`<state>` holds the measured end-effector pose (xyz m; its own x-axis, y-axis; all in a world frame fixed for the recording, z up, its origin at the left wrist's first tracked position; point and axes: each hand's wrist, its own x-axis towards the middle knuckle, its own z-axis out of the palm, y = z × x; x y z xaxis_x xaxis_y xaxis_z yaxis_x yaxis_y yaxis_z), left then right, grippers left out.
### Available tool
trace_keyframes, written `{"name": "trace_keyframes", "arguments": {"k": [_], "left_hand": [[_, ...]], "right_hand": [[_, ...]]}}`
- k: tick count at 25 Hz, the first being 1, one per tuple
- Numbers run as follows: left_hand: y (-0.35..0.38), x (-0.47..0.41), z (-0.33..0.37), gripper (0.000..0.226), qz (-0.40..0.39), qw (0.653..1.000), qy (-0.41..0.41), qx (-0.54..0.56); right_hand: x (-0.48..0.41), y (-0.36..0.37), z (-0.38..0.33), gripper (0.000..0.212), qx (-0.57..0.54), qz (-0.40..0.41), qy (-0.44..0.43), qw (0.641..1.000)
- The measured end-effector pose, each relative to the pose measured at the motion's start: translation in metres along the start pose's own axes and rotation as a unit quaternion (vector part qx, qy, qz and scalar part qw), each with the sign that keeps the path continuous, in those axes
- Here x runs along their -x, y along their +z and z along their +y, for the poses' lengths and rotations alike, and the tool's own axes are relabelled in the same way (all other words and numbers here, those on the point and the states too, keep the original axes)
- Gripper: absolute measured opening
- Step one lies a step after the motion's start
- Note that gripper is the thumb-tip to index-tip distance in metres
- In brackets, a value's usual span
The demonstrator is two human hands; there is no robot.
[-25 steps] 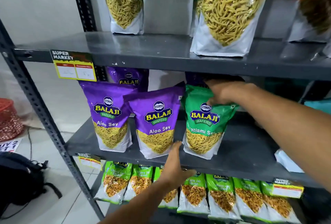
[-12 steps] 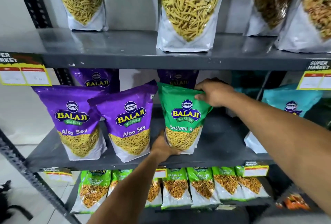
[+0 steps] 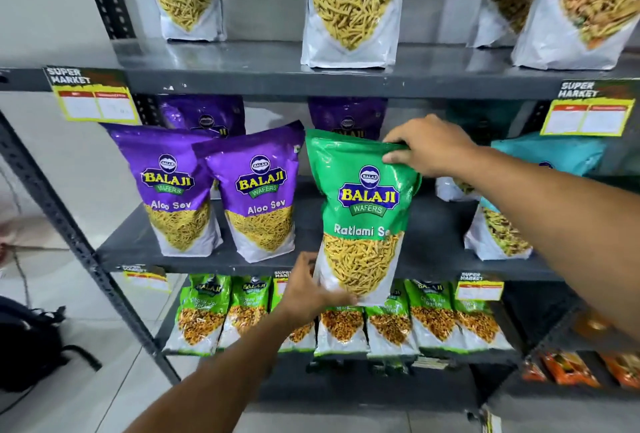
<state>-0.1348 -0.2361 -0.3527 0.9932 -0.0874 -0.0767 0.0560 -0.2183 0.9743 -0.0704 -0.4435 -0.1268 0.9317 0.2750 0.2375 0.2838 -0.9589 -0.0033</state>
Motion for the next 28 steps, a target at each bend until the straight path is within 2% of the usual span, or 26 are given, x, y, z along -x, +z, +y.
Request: {"name": "trace_keyframes", "arguments": {"k": [9,13,16,22,28], "left_hand": [[-0.018,0.104,0.079,0.072,0.089,0.989,0.073,0.095],[-0.037,0.109,0.112,0.092,0.111,0.979,0.116,0.125],[-0.053,0.111,0.135,0.092,0.127,0.972,0.156,0.124],[-0.102,0.091,0.166,0.092,0.158,0.966,0.194,0.066],[-0.189,0.041,0.221,0.085,0.173,0.946,0.269,-0.056]], "right_hand": [[0.019,-0.095,-0.043,0.041,-0.070,0.121,-0.081,0.987],[0.017,-0.143,-0.062,0.048,-0.087,0.167,-0.105,0.976],[0.010,-0.176,-0.073,0.046,-0.079,0.194,-0.124,0.970],[-0.012,-0.232,-0.109,0.054,-0.023,0.247,-0.170,0.954],[-0.048,-0.286,-0.144,0.038,0.019,0.318,-0.206,0.925]]}}
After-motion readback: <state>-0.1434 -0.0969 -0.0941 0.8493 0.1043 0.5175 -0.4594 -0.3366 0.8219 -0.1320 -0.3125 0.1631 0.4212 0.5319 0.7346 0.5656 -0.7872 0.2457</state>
